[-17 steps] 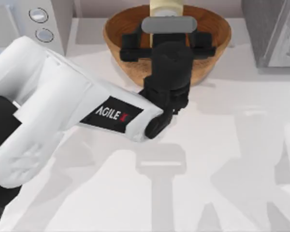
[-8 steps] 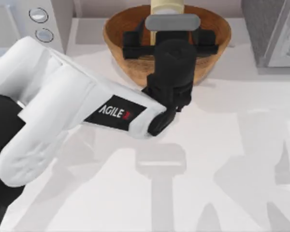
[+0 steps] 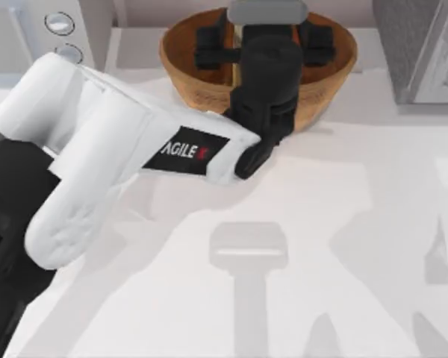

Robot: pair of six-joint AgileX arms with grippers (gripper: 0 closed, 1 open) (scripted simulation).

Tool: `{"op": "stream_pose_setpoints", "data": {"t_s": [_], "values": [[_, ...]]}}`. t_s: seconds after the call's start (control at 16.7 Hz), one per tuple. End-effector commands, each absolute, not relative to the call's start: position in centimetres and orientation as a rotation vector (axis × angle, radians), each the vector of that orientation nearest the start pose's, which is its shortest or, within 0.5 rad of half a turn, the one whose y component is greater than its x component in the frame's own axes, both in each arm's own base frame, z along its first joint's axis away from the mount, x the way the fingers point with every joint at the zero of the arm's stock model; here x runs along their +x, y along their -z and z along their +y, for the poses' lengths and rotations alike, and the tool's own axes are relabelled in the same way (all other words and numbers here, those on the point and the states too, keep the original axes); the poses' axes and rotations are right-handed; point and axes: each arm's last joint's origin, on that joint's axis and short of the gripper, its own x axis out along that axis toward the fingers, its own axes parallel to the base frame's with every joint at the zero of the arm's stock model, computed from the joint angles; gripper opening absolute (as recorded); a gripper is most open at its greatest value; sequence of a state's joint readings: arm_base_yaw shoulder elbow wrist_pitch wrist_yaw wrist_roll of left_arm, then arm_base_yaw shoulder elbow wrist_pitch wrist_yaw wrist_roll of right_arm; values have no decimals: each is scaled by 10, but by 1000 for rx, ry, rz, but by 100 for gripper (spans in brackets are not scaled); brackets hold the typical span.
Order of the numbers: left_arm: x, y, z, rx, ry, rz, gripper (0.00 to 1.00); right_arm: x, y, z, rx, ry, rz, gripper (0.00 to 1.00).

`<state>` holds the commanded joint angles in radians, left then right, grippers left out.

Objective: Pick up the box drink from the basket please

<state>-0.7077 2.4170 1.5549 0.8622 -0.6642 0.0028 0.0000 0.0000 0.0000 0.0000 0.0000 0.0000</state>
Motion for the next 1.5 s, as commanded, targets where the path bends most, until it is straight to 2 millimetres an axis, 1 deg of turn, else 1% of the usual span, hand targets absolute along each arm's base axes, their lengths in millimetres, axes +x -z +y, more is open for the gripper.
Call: {"op": "stream_pose_setpoints", "data": {"t_s": [0.18,0.96,1.02,1.44,1.5], "values": [[412,-127,-319,-5,16,7,100,106,-160,-1,0,0,0,100],[412,-127,-319,-5,16,7,2,106,-160,-1,0,0,0,100],[412,-127,-319,-5,16,7,0,106,-160,-1,0,0,0,100],[412,-127,-319,-5,16,7,0,106,-160,-1,0,0,0,100],[408,-136,-322,-16,24,-5,0,106,-160,-1,0,0,0,100]]}}
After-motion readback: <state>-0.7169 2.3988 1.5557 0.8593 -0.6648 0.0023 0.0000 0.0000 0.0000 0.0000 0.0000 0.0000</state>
